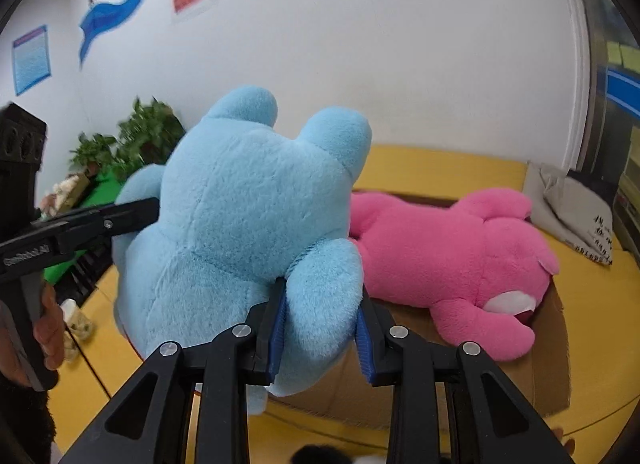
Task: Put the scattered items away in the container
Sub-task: 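Lift the blue bear with both grippers and lower it into the box, then move both grippers to the white panda plush and close on it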
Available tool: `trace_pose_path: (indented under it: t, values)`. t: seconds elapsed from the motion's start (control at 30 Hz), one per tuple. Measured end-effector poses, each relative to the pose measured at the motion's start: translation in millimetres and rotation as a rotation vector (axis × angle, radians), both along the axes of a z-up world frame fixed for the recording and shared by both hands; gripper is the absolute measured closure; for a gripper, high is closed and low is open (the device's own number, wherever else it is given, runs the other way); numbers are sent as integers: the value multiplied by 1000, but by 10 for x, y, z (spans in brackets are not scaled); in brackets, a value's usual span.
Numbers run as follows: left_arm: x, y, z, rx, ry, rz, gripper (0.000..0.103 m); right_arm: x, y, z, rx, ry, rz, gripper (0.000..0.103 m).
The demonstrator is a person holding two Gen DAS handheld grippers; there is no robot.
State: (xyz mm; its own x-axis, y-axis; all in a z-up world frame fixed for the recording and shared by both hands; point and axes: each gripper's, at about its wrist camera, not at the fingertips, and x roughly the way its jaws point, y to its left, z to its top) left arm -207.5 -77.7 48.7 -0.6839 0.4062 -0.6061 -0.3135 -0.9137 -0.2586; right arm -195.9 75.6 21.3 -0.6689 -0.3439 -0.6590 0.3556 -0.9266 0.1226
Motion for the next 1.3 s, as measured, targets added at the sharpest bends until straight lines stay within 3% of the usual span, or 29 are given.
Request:
trace_pose_path:
  t: [0.2, 0.27, 0.4, 0.6, 0.67, 0.73, 0.87, 0.93, 1.0, 1.1, 1.3]
  values:
    - [-456, -26, -920, -69, -248, 47, 76, -714, -116, -866, 68, -324, 78, 72]
    - [-495, -74, -1089, -86, -284, 67, 75, -817, -204, -1039, 92, -400, 122, 71]
    - [-499, -234, -1172, -115, -332, 105, 75, -958, -331, -1053, 122, -435, 171, 70]
    - [-313, -352, -1039, -128, -317, 103, 72, -954, -259, -1113, 95, -424, 188, 62]
    - [-186, -417, -938, -103, -302, 116, 69, -849, -134, -1037, 52, -404, 172, 46]
    - [-2, -463, -801, -128, -265, 154, 44, -682, 40, -830, -6, -349, 154, 33]
    - [505, -463, -396, -38, -171, 160, 38, -5, 500, -174, -128, -154, 147, 0]
    - [865, -341, -208, 27, -132, 124, 24, 450, 724, 62, -144, -65, 170, 0]
    - [1137, -129, -142, 64, -125, 65, 23, 908, 904, 160, -131, -1, 226, 0]
    - [1515, 188, -288, 152, -167, -29, 23, 1424, 1000, 40, -68, 33, 254, 0]
    - [1505, 596, -1158, 332, -344, -95, 23, 1646, 1049, -789, 29, -96, 207, 0]
